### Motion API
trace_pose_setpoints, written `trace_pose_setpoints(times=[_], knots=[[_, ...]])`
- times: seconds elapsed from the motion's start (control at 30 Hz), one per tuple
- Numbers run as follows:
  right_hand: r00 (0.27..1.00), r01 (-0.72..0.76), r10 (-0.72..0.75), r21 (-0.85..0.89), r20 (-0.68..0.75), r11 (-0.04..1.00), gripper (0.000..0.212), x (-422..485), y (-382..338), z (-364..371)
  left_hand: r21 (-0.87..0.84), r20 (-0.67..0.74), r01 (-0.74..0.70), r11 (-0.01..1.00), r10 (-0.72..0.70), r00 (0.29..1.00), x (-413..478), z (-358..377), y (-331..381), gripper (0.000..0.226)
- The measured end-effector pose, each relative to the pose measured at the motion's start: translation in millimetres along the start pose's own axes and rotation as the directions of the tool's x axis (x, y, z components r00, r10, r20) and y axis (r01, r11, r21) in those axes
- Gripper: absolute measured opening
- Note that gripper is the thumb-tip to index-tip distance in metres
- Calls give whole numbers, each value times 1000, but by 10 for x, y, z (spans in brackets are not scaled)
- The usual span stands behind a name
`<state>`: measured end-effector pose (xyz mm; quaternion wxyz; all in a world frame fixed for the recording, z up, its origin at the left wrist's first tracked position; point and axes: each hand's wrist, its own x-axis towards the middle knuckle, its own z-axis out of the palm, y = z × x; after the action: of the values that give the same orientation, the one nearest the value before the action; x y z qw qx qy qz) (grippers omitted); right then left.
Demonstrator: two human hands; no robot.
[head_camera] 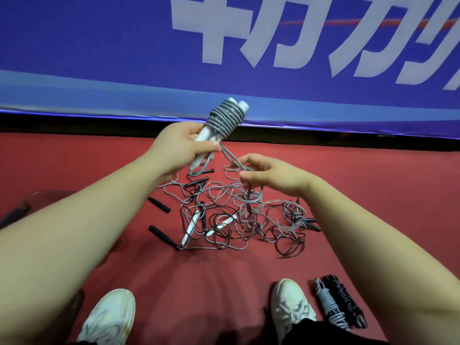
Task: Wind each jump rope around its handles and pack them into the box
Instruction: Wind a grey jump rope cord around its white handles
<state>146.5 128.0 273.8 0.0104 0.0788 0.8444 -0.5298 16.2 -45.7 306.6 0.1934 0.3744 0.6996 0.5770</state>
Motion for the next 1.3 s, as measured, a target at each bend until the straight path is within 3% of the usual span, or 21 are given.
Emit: trace_pose_setpoints(times=[0.1,0.23,0.33,0.43,0.47,0.53,0.57,0.63,0.67,0.7,0.77,0.83,0.9,0.97,1.03,1.13,1.23,1.3], knots=[[998,-48,39,-167,-55,985,20,113,42,133,-27,-126,13,1000,-16,992,78,-199,-35,20],[996,-88,75,-348,-49,933,17,210,145,152,165,-262,59,985,-14,965,72,-500,-251,23],[984,-174,123,-538,-129,825,16,243,384,132,256,-295,47,965,32,955,33,-578,-307,26],[896,-439,251,-637,-367,634,17,243,821,73,189,-280,-2,982,56,958,29,-570,-220,25],[857,-510,294,-610,-423,606,15,217,942,54,124,-264,-11,992,43,964,34,-548,-182,22],[819,-573,404,-539,-408,617,26,183,1111,43,77,-213,-12,997,28,977,41,-472,-128,19],[812,-584,485,-478,-325,656,38,167,1120,61,86,-188,-7,996,24,982,44,-425,-124,17],[793,-595,609,-226,-8,772,72,141,975,144,87,-149,1,996,12,989,56,-332,-121,15],[797,-589,592,-60,123,806,85,142,878,166,81,-130,7,997,4,991,60,-295,-124,15],[831,-548,525,112,182,829,84,156,762,177,81,-112,11,997,-2,994,63,-263,-131,13],[925,-379,356,379,131,844,66,243,513,197,94,-93,23,995,-14,996,65,-213,-133,13],[983,-170,181,476,23,863,60,352,273,257,82,-81,22,996,-15,997,69,-172,-123,14],[999,-11,30,419,-38,908,53,459,110,376,88,-84,6,996,1,996,74,-154,-99,13],[998,56,-44,323,-45,945,30,526,1,546,89,-92,-1,996,9,996,73,-174,-68,13],[995,75,-47,333,-89,940,11,558,-28,666,85,-123,-12,996,23,992,81,-236,-32,17],[987,22,18,248,-157,968,19,538,159,608,48,-278,-47,998,58,959,111,-427,47,17],[956,-189,157,-112,-247,976,18,474,628,446,-88,-384,-65,994,27,923,118,-600,83,14],[927,-363,238,-531,-289,766,14,386,933,356,-66,-345,-25,998,1,939,103,-572,22,11]])
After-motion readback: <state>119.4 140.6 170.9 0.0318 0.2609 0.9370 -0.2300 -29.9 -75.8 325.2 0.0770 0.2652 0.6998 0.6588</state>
